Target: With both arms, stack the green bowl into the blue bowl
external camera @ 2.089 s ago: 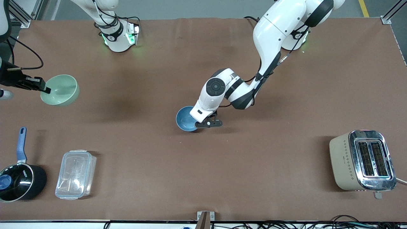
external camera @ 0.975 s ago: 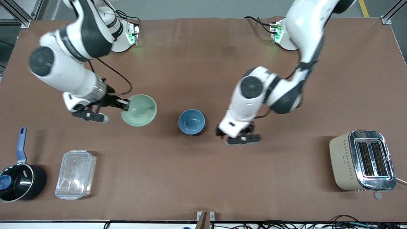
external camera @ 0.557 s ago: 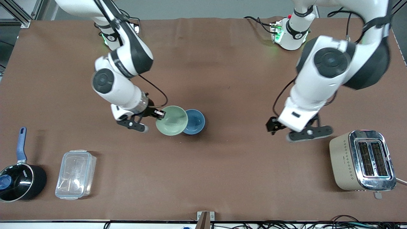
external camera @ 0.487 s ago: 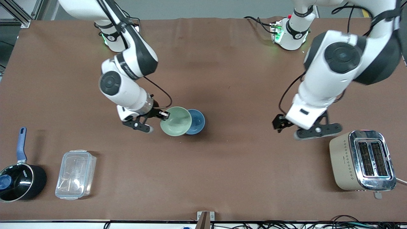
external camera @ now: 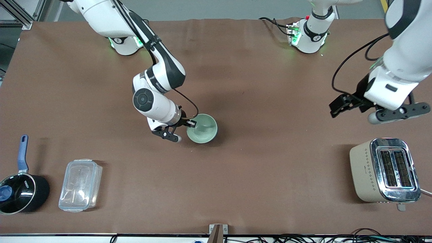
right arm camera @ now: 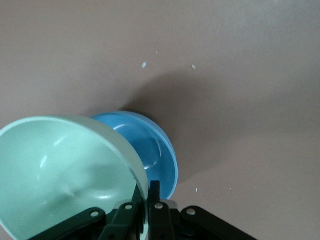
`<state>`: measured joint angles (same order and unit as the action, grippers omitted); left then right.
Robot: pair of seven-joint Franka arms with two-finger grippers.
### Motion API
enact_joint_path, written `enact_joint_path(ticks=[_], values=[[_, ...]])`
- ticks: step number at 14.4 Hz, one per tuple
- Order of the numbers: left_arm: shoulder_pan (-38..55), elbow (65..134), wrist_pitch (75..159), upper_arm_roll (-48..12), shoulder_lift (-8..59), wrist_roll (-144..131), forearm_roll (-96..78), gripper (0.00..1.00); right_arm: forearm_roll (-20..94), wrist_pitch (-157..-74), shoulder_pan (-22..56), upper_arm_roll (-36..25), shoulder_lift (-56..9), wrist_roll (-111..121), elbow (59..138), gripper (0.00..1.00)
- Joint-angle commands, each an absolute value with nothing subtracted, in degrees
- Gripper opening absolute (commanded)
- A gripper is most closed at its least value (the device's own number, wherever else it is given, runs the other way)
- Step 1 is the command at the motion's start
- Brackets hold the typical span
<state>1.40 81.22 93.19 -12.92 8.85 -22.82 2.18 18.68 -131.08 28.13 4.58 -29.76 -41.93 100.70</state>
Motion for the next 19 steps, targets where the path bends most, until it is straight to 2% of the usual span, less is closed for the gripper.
enact_joint_path(ticks=[1, 3, 11, 14, 19], values=[[-0.96, 83.23, 89.48, -12.75, 6.6, -16.29, -0.61, 1.0, 20.04, -130.61, 28.57, 4.04, -30.32, -41.84, 100.45, 0.0], [0.08, 84.02, 89.21, -11.69, 4.32, -12.14, -0.35, 1.0, 20.04, -130.78, 28.48, 4.04, -30.32, -41.75, 101.34, 0.01], [-0.78, 95.97, 89.65, -9.67, -4.65, -5.9, -0.79, 1.0, 20.04, -131.57, 28.57, 4.04, -31.64, -41.57, 101.25, 0.02], [-1.05, 98.08, 89.65, -9.49, -6.24, -5.8, -0.88, 1.0, 20.04, -132.79, 28.74, 4.04, -32.34, -41.66, 101.25, 0.02], [-1.58, 97.65, 89.21, -9.32, -5.8, -5.8, -0.79, 1.0, 20.04, -133.33, 29.09, 4.04, -32.87, -41.66, 101.25, 0.03]])
